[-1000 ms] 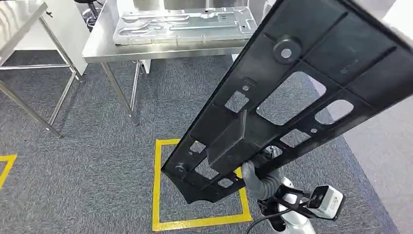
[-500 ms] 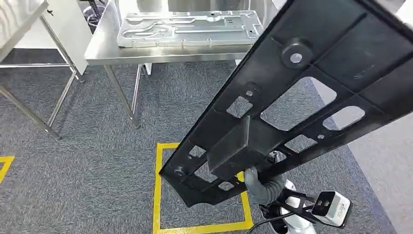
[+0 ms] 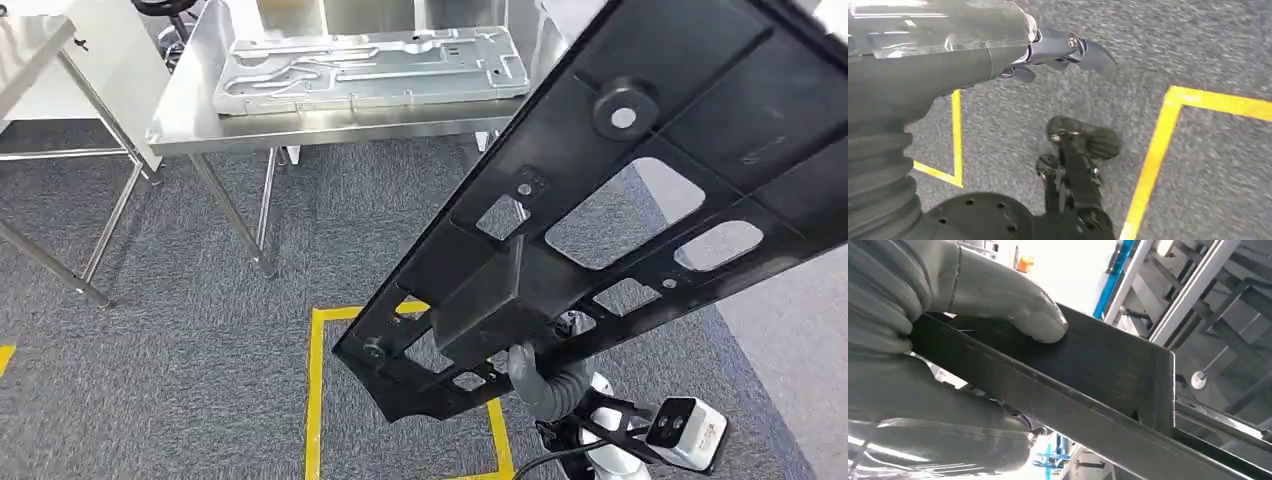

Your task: Take the parts from the cabinet and place them on the table.

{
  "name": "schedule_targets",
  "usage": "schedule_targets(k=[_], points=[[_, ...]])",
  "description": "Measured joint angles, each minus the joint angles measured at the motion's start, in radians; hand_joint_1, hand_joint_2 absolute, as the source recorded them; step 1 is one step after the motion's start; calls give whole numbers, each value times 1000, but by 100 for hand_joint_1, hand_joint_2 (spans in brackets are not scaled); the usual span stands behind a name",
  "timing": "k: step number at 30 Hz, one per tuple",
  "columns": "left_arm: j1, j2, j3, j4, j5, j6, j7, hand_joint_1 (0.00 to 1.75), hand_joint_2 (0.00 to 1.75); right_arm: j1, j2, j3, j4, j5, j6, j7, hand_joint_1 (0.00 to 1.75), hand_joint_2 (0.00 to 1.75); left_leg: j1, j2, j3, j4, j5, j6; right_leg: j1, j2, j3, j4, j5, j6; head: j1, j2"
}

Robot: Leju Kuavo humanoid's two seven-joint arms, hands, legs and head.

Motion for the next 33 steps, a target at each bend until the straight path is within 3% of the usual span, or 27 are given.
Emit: schedule_targets(k=[2,4,5,6,8,10,11,12,13,15,16,17,18,19,22,23,26,27,28,29,31,32,33], points=[[-2,2,-1,0,0,0,1,0,175,-1,1,-1,-1,1,0,0,175,175,-12,1,-3,-9,-32,1,-2,2,-1,-3,-3,11,0,0],[0,2,-1,0,0,0,1,0,175,1,3,-1,-3,1,0,0,175,175,-14,0,1,-22,-13,15,-4,1,2,7,7,26,0,0],[0,2,-1,0,0,2,1,0,175,-1,4,-2,-4,1,0,0,175,175,-6,-4,22,-26,-13,24,1,1,10,8,7,32,0,0],[0,2,-2,0,0,1,0,0,175,-1,4,-3,-5,1,0,0,175,175,-3,-2,34,-35,-12,25,-4,0,7,25,0,37,0,0],[-4,2,-3,0,0,1,1,0,175,-6,5,-3,-6,0,0,0,175,175,-1,-3,44,-37,-18,33,-7,1,-47,124,-39,47,0,0],[-4,2,-5,0,0,0,2,0,175,-5,5,-3,-5,1,1,0,175,175,-1,-3,48,-37,-27,32,-13,0,-149,274,-109,51,0,0],[-3,2,-5,0,0,0,5,0,175,-5,4,-3,-2,1,1,0,175,175,-1,-3,52,-37,-31,31,-16,0,-180,305,-115,54,0,0],[-3,2,-5,0,0,0,6,0,175,-5,5,-3,0,0,1,0,175,175,0,-4,58,-37,-36,28,-19,0,-189,297,-97,57,0,0],[-2,1,-6,0,0,0,8,0,175,-6,5,-3,0,-1,1,0,175,175,2,-5,67,-36,-43,24,-22,-1,-175,240,-46,60,0,0],[-4,-1,-5,0,0,-1,10,0,175,-11,4,-3,3,-4,2,0,175,175,7,-6,91,-36,-59,16,-25,-4,-107,66,69,63,0,0],[-3,-1,-6,0,0,-1,10,0,175,-14,4,-3,4,-6,2,0,175,175,8,-5,91,-37,-67,9,-25,-5,-84,9,87,62,0,0],[-6,-1,-5,0,0,0,10,0,175,-18,5,-3,8,-8,2,0,175,175,6,-6,101,-35,-71,2,-15,-7,-92,7,37,53,0,0],[-7,-1,-5,0,0,0,11,0,175,-21,5,-3,10,-10,2,0,175,175,5,-5,96,-38,-76,-7,-14,-7,-90,13,37,39,0,0],[-6,-1,-5,0,0,0,11,0,175,-20,4,-3,10,-11,2,0,175,175,5,-5,108,-30,-77,-15,-17,-6,-88,8,60,31,0,0],[-9,-2,-6,0,0,1,11,0,175,-27,5,-3,14,-13,1,0,175,175,9,-4,110,0,-90,-28,-16,-6,-58,3,50,11,0,0],[-11,-2,-5,0,0,1,11,0,175,-32,5,-3,14,-13,1,0,175,175,9,-4,85,51,-110,-29,-16,-6,-52,3,46,5,0,0],[-11,-2,-5,0,0,0,11,0,175,-37,6,-3,16,-13,1,0,175,175,9,-4,-52,261,-200,-33,-10,-5,-43,4,31,-3,0,0],[-8,-2,-5,0,0,1,11,0,175,-36,6,-3,19,-13,1,0,175,175,9,-4,-83,292,-208,-32,-7,-3,-37,4,25,-5,0,0],[-7,-2,-6,0,0,1,12,0,175,-36,6,-3,21,-13,0,0,175,175,7,-4,-92,273,-186,-26,-4,-1,-26,4,17,-4,0,0],[-7,-2,-6,0,0,1,13,0,175,-37,6,-3,22,-13,0,0,175,175,5,-4,-80,217,-143,-21,-1,0,-15,4,9,-5,0,0],[-6,-2,-5,0,0,1,14,0,175,-38,9,-3,22,-13,1,0,175,175,-5,-4,-27,46,-20,3,4,-2,12,2,-10,-4,0,0],[-4,3,-5,0,0,2,14,0,175,-39,10,-3,23,-13,1,0,175,175,-12,-5,-23,12,10,12,3,-3,19,1,-16,-1,1,0],[-5,0,-5,0,0,2,16,0,175,-39,11,-3,24,-13,2,0,175,175,-18,-4,-28,3,-21,12,2,2,19,-2,-17,5,0,0]])
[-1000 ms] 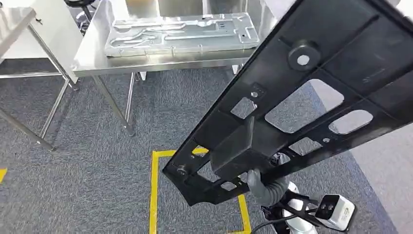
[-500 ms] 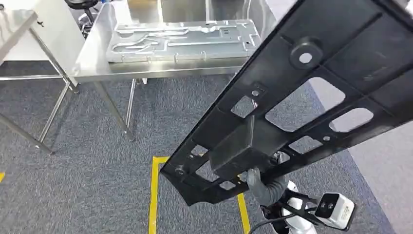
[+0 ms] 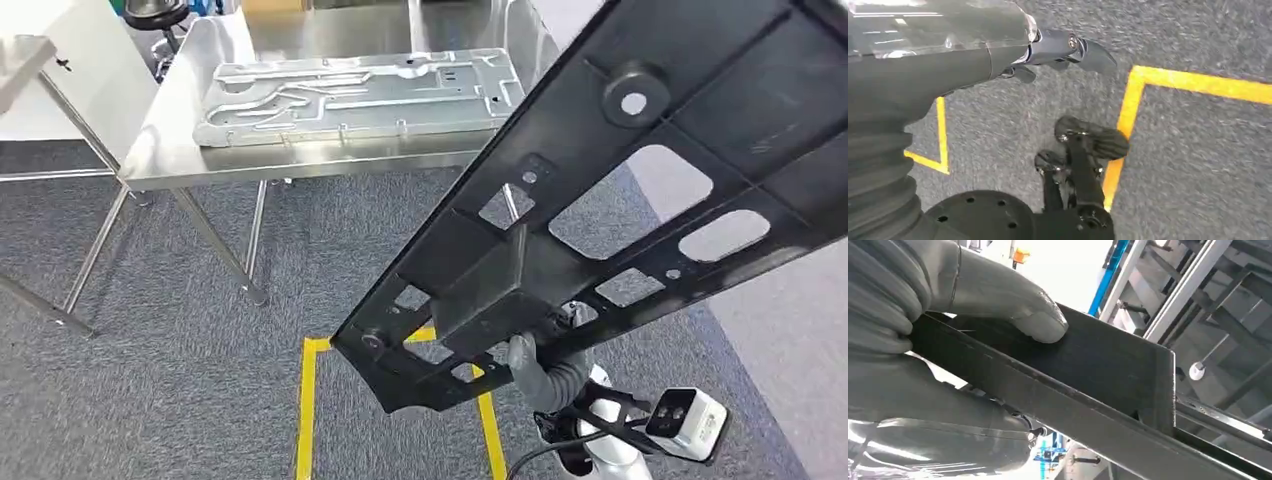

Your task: Take the parts from the cabinet and place them on the table.

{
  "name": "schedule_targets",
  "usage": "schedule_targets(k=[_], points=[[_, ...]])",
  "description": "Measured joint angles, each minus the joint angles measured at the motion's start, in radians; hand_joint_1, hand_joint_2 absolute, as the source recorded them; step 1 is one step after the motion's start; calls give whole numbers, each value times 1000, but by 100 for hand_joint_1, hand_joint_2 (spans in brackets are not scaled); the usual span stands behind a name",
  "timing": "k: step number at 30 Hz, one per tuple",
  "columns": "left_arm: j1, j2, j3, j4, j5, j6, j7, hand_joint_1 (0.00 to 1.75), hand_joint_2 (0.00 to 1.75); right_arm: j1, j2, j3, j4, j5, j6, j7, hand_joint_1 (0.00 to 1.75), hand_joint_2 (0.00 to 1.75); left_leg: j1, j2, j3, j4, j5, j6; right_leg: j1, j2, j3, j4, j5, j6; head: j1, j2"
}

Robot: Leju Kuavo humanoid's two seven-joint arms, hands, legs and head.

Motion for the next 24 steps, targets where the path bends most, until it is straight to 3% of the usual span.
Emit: schedule_targets(k=[3,4,5,6,8,9,10,12,13,14,15,17,19,20,21,23,24], points=[[2,0,1,0,0,0,0,0,175,0,5,0,-1,0,1,0,175,175,0,-2,22,-21,18,17,-1,-1,14,5,4,19,0,0],[2,-3,2,0,0,1,0,0,175,-2,5,0,-3,0,2,0,175,175,11,-3,47,-36,22,18,2,-1,15,18,-3,23,0,0],[2,-3,5,0,0,0,0,0,175,-6,6,0,-3,0,2,-1,175,175,11,-3,63,-43,18,21,1,-2,2,54,-10,29,1,0],[1,-3,8,0,0,0,-1,0,175,-10,6,0,-3,1,6,-1,175,175,12,-3,68,-44,14,26,-3,-1,-35,113,-33,34,0,0],[0,-5,13,0,0,0,-1,0,175,-7,6,0,-3,2,11,0,175,175,12,-4,74,-44,2,25,-11,-2,-132,247,-95,47,0,0],[2,-6,16,0,0,0,-1,0,175,-7,6,0,-3,2,15,0,175,175,12,-4,80,-43,-5,24,-15,-2,-170,286,-108,51,0,0],[5,-6,17,0,0,0,0,0,175,-8,6,0,-3,2,16,0,175,175,13,-5,88,-43,-12,23,-17,-2,-186,281,-89,53,0,0],[6,-9,18,0,0,0,0,0,175,-10,6,0,-3,2,17,0,175,175,14,-5,111,-43,-29,18,-21,-3,-160,167,12,60,0,0],[5,-9,19,0,0,0,0,0,175,-10,6,0,-3,2,18,0,175,175,15,-5,127,-43,-40,14,-21,-5,-129,72,81,57,0,0],[5,-10,19,0,0,0,-1,0,175,-11,6,0,-3,2,18,0,175,175,15,-5,129,-44,-50,9,-20,-7,-115,12,116,51,0,0],[3,-10,19,0,0,0,-2,0,175,-12,6,0,-1,2,18,0,175,175,13,-5,137,-39,-55,1,-12,-8,-119,6,77,44,0,0],[4,-10,21,0,0,0,-5,0,175,-10,5,0,-2,2,14,0,175,175,12,-3,140,-34,-60,-13,-12,-5,-115,5,91,25,1,0],[2,-10,21,0,0,0,-7,0,175,-10,5,0,-4,2,9,0,175,175,13,-2,144,-30,-68,-24,-16,-3,-96,0,86,13,1,0],[1,-10,21,0,0,0,-9,0,175,-9,5,0,-9,3,6,0,175,175,16,-2,136,3,-73,-27,-16,-4,-85,-5,80,9,1,0],[0,-11,21,0,0,-2,-10,0,175,-9,5,0,-11,3,2,0,175,175,17,-1,104,62,-87,-28,-17,-6,-78,-5,74,4,0,0],[1,-11,21,0,0,-2,-10,0,175,-2,5,0,-11,3,-3,0,175,175,21,-1,4,220,-152,-38,-15,-7,-65,-5,59,0,1,0],[6,-11,21,0,0,-2,-10,0,175,1,4,0,-11,3,-5,0,175,175,22,-1,-32,267,-171,-40,-14,-5,-58,-4,52,0,0,0]])
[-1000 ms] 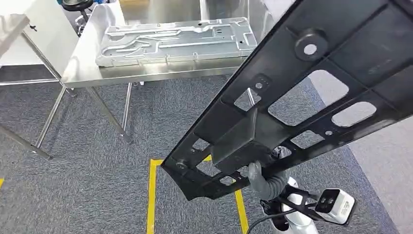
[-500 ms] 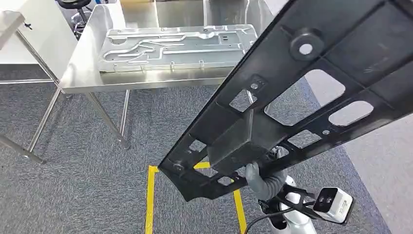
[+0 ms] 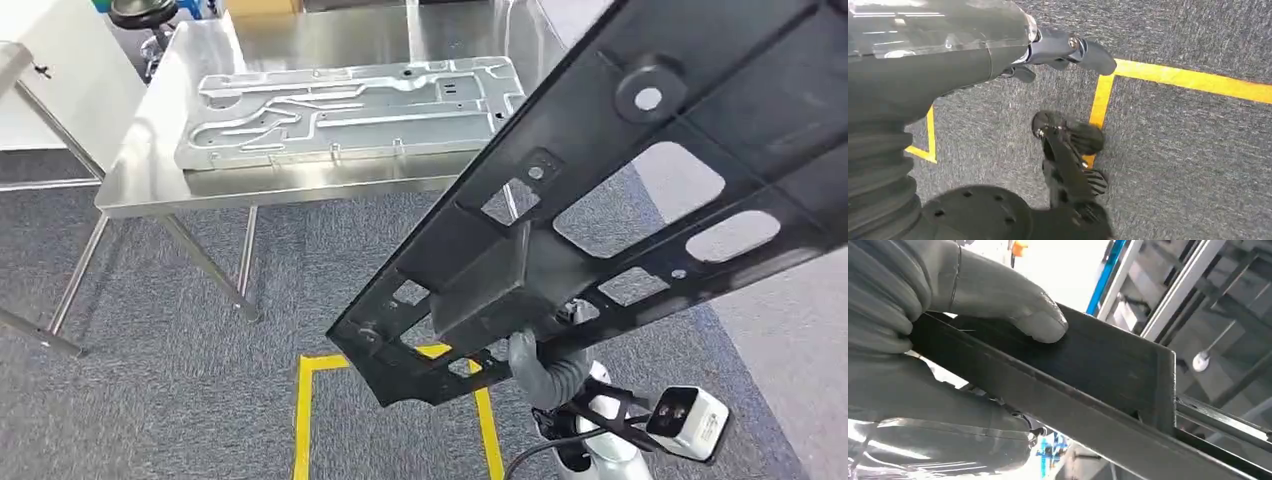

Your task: Take the parts from the cabinet and place them on the table.

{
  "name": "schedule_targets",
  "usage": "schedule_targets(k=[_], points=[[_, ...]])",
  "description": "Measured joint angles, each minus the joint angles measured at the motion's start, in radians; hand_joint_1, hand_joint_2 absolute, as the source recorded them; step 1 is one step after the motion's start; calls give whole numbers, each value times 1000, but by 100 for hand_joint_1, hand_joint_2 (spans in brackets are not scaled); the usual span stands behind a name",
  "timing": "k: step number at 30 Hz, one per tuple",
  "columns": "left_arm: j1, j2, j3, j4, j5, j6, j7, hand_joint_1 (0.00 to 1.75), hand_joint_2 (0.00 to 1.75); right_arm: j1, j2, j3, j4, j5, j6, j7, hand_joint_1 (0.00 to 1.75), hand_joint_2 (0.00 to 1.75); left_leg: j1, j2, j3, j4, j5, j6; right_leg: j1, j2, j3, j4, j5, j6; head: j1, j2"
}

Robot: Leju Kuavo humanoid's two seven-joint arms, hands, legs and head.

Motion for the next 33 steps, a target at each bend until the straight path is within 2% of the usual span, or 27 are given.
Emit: schedule_targets(k=[1,2,4,5,6,7,8,9,11,12,13,15,16,17,18,20,21,22,23,25,27,28,29,30,31,32,33], points=[[3,0,0,0,0,0,0,0,175,4,-1,0,0,0,0,0,175,175,1,0,-23,11,5,0,0,2,10,0,-8,1,0,0],[4,0,0,0,0,0,0,0,175,6,-1,0,0,0,-2,0,175,175,2,0,-23,-21,35,-2,0,4,22,0,-17,2,0,0],[3,0,0,0,0,0,0,0,175,5,-1,0,0,0,-5,0,175,175,1,0,21,-176,147,4,0,4,52,0,-37,7,0,0],[5,0,0,0,0,0,0,0,175,6,-1,0,0,0,-8,0,175,175,1,1,44,-264,216,13,0,3,60,-2,-48,11,0,0],[5,0,0,0,0,2,0,0,175,5,-2,0,0,0,-13,0,175,175,-6,1,40,-269,188,13,3,4,70,1,-54,17,0,0],[4,0,0,0,0,2,0,0,175,5,-2,0,-1,2,-16,0,175,175,-9,1,44,-268,176,21,3,6,65,-1,-58,24,0,0],[6,0,0,0,0,2,0,0,175,6,-2,0,-3,3,-17,1,175,175,-10,0,46,-271,194,28,3,6,71,-2,-62,31,0,0],[6,0,0,0,0,3,0,0,175,7,-3,0,-3,3,-18,0,175,175,-8,1,48,-274,188,35,4,6,77,3,-58,36,0,0],[5,0,0,0,0,3,-2,0,175,5,-3,0,-8,5,-19,0,175,175,-2,-2,76,-286,187,44,0,3,75,32,-64,45,0,0],[4,0,0,0,0,3,-2,0,175,3,-3,0,-10,6,-19,0,175,175,-2,-2,83,-290,183,49,1,3,53,72,-71,48,0,0],[3,0,0,0,0,3,-3,0,175,3,-4,0,-10,10,-20,0,175,175,-2,-2,88,-290,177,55,0,4,-1,156,-102,53,0,0],[2,0,0,0,0,2,-3,0,175,9,-5,0,-10,15,-23,0,175,175,-3,-2,99,-290,164,58,0,3,-98,285,-160,57,0,0],[3,0,0,0,0,2,-3,0,175,11,-6,0,-10,15,-26,0,175,175,-4,-3,108,-290,156,57,0,3,-126,303,-160,58,0,0],[5,0,0,0,0,2,-3,0,175,11,-7,0,-10,15,-29,0,175,175,-4,-4,118,-290,148,57,0,3,-132,281,-135,57,0,0],[5,0,0,0,0,1,-3,0,175,11,-7,0,-10,15,-32,0,175,175,-5,-5,132,-290,139,56,0,3,-120,221,-85,54,0,0],[4,0,0,0,0,-1,-3,0,175,11,-8,0,-10,15,-32,0,175,175,-8,-5,162,-291,118,51,5,3,-71,54,45,40,0,0],[4,-3,0,0,0,-1,-2,0,175,12,-8,0,-8,15,-32,0,175,175,-11,-6,172,-289,110,46,12,3,-72,38,43,31,0,0],[2,-3,0,0,0,-1,-1,0,175,10,-8,0,-8,15,-32,0,175,175,-11,-6,167,-291,105,39,15,2,-70,25,22,27,1,0],[2,-3,0,0,0,-2,1,0,175,11,-8,0,-8,15,-32,0,175,175,-11,-4,165,-296,100,32,13,1,-68,24,48,20,1,0],[2,-4,0,0,0,-2,2,0,175,7,-8,1,-8,14,-32,0,175,175,-14,-4,180,-281,108,21,10,4,-53,18,43,8,1,0],[-1,-5,0,0,0,-3,3,0,175,3,-8,2,-8,12,-31,0,175,175,-9,-2,139,-199,105,15,4,1,-31,2,37,-1,0,0],[-3,-5,0,0,0,-2,3,0,175,0,-7,3,-8,11,-31,0,175,175,-7,-2,96,-130,85,11,3,0,-27,1,32,-5,1,0],[-2,-5,0,0,0,-1,3,0,175,-1,-8,5,-8,11,-31,0,175,175,-4,-2,52,-67,52,6,3,0,-23,1,27,-5,0,0],[0,-4,0,0,0,-1,3,0,175,0,-8,5,-8,11,-31,0,175,175,-1,-2,12,-14,19,0,3,0,-17,2,20,-5,0,0],[3,-4,0,0,0,-1,4,0,175,0,-8,5,-6,10,-31,0,175,175,1,-2,-16,12,4,-3,3,1,-10,2,14,-4,0,0],[5,-4,0,0,0,-1,4,0,175,0,-8,5,-5,9,-31,0,175,175,4,-2,-25,-4,21,-6,2,2,-1,2,6,-2,0,0],[5,-4,0,0,0,-1,4,0,175,0,-8,5,-5,8,-31,0,175,175,6,-2,-14,-55,62,-8,2,2,10,3,-1,1,0,0]])
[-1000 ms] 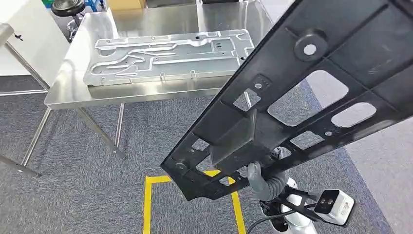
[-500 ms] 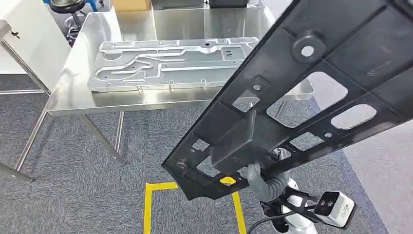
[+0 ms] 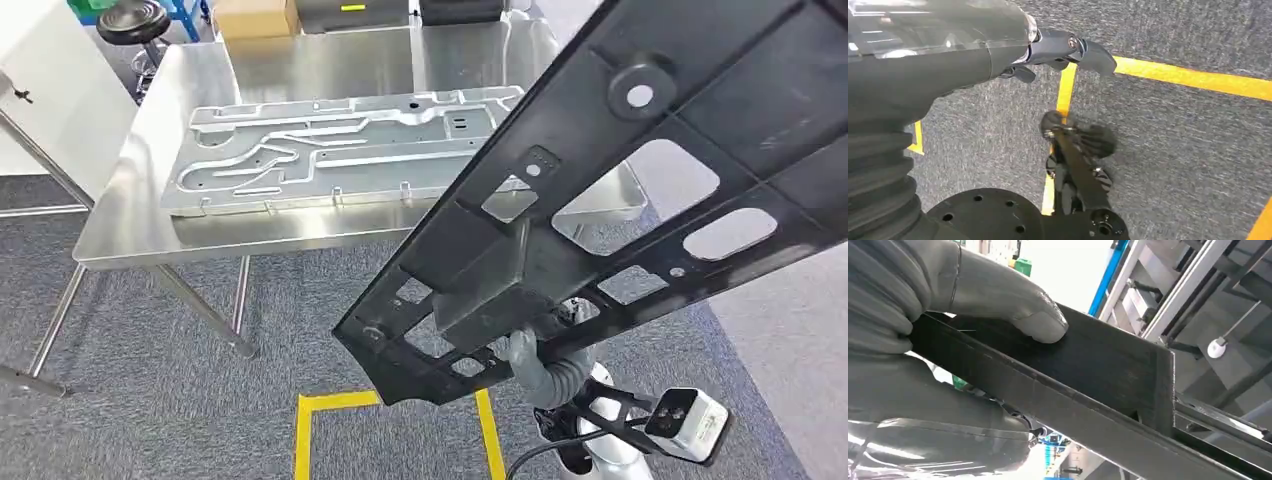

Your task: Take the parts from the cabinet and place them on the table.

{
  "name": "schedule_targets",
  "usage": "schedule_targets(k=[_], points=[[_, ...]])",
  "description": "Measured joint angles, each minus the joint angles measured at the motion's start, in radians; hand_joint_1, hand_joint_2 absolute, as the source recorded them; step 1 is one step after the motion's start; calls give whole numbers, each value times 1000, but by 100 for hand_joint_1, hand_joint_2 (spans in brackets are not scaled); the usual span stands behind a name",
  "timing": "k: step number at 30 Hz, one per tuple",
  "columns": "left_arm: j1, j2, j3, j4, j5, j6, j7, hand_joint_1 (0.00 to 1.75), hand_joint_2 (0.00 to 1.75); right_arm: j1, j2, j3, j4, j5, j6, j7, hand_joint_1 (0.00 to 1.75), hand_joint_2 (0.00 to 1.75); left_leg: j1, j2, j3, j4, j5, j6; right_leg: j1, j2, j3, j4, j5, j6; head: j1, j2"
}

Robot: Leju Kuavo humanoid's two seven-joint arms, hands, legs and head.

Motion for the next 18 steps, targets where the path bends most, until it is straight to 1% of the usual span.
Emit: schedule_targets(k=[2,3,4,5,6,7,8,9,10,12,13,14,15,16,17,18], points=[[0,0,0,0,0,1,0,0,175,0,0,0,0,-2,0,0,175,175,1,1,55,-167,123,2,-2,-1,26,0,-18,8,0,0],[2,0,0,0,0,2,0,0,175,-1,0,0,0,-4,0,0,175,175,0,2,69,-216,150,7,-2,-3,32,0,-26,13,0,0],[-1,0,0,0,0,2,0,0,175,-2,0,0,0,-5,0,0,175,175,-8,4,64,-222,109,15,0,-1,31,2,-28,19,0,0],[-1,0,0,0,0,2,0,0,175,-3,0,0,0,-6,0,0,175,175,-10,3,68,-220,125,24,1,-1,28,-1,-32,27,0,0],[2,1,0,0,0,2,1,0,175,-1,0,0,0,-6,2,1,175,175,-10,2,67,-224,130,33,0,-1,35,6,-29,34,0,0],[2,0,0,0,0,2,1,0,175,-1,0,0,0,-7,3,0,175,175,-8,2,71,-225,128,38,3,-1,38,7,-27,39,0,0],[1,0,0,0,0,2,1,0,175,-3,0,0,-1,-8,3,0,175,175,-4,0,87,-231,132,45,0,-2,38,11,-35,44,0,0],[0,0,0,0,0,2,1,0,175,-4,0,0,-1,-9,3,0,175,175,-4,0,95,-235,129,50,-2,-2,29,41,-41,49,0,0],[-1,0,0,0,0,2,0,0,175,-8,0,0,-1,-10,3,0,175,175,-4,0,98,-236,125,55,-3,-2,-7,101,-60,53,0,0],[-3,1,0,0,0,2,1,0,175,-10,-2,0,0,-11,2,0,175,175,-7,0,102,-236,116,61,-3,-2,-105,251,-125,58,0,0],[-3,0,0,0,0,3,0,0,175,-10,-2,0,1,-12,0,0,175,175,-8,0,106,-236,111,62,-3,-2,-143,301,-142,58,0,0],[-1,1,0,0,0,3,1,0,175,-10,-3,0,2,-13,0,0,175,175,-11,0,114,-236,105,63,-3,-2,-163,310,-133,57,0,0],[0,1,0,0,0,3,1,0,175,-10,-3,0,3,-13,0,0,175,175,-12,-1,121,-236,100,63,-3,-2,-163,290,-111,55,0,0],[0,0,0,0,0,5,3,0,175,-10,-3,0,2,-13,2,0,175,175,-15,-2,136,-236,91,62,0,-2,-139,211,-47,49,0,0],[0,0,1,0,0,6,3,0,175,-10,-3,0,2,-13,3,0,175,175,-18,-3,149,-236,82,62,4,-2,-108,124,12,40,0,0],[1,0,2,0,0,6,3,0,175,-10,-3,0,2,-13,5,0,175,175,-19,-3,156,-238,74,60,9,-4,-79,39,70,25,0,0]])
